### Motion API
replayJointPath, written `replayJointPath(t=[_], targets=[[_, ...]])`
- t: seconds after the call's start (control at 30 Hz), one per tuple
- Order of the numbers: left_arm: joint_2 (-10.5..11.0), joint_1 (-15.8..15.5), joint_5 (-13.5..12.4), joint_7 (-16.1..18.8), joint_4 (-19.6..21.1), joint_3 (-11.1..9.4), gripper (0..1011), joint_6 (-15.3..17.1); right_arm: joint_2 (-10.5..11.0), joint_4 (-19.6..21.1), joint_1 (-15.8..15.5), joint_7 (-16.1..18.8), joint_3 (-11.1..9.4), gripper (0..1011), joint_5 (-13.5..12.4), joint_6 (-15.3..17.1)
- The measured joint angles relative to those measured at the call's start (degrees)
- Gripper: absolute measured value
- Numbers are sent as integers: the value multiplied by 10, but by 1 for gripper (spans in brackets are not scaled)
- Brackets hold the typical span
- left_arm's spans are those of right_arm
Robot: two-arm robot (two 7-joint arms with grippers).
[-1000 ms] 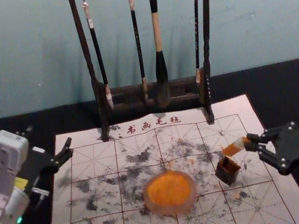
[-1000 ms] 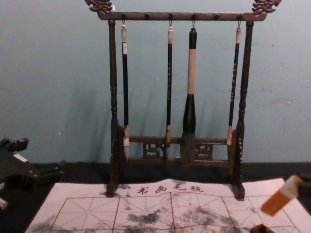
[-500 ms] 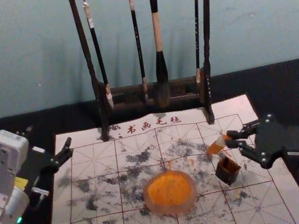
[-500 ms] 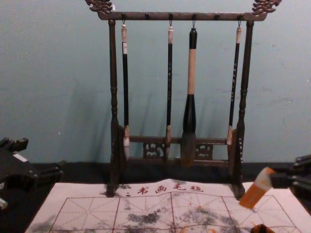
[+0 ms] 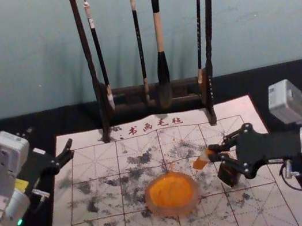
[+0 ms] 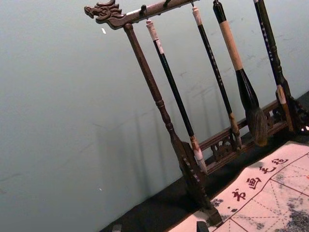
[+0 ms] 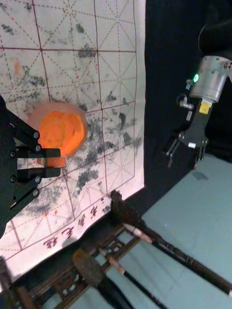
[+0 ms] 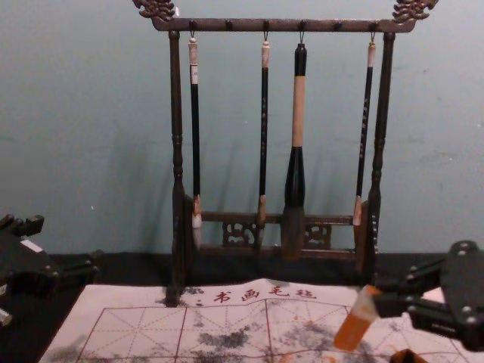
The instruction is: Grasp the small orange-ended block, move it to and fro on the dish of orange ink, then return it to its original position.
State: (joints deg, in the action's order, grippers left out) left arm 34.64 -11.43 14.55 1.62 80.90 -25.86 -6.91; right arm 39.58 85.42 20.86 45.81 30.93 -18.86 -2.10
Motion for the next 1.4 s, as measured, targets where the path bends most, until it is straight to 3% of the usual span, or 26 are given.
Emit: replayJointPath(t=[0.63,1.4], targets=[[0,0,0,0,0,0,1001,0,-20,-25,65,27,69,81,18,47],[0,0,0,0,0,0,1001,0,-46,-64,103,40,115,81,32,54]])
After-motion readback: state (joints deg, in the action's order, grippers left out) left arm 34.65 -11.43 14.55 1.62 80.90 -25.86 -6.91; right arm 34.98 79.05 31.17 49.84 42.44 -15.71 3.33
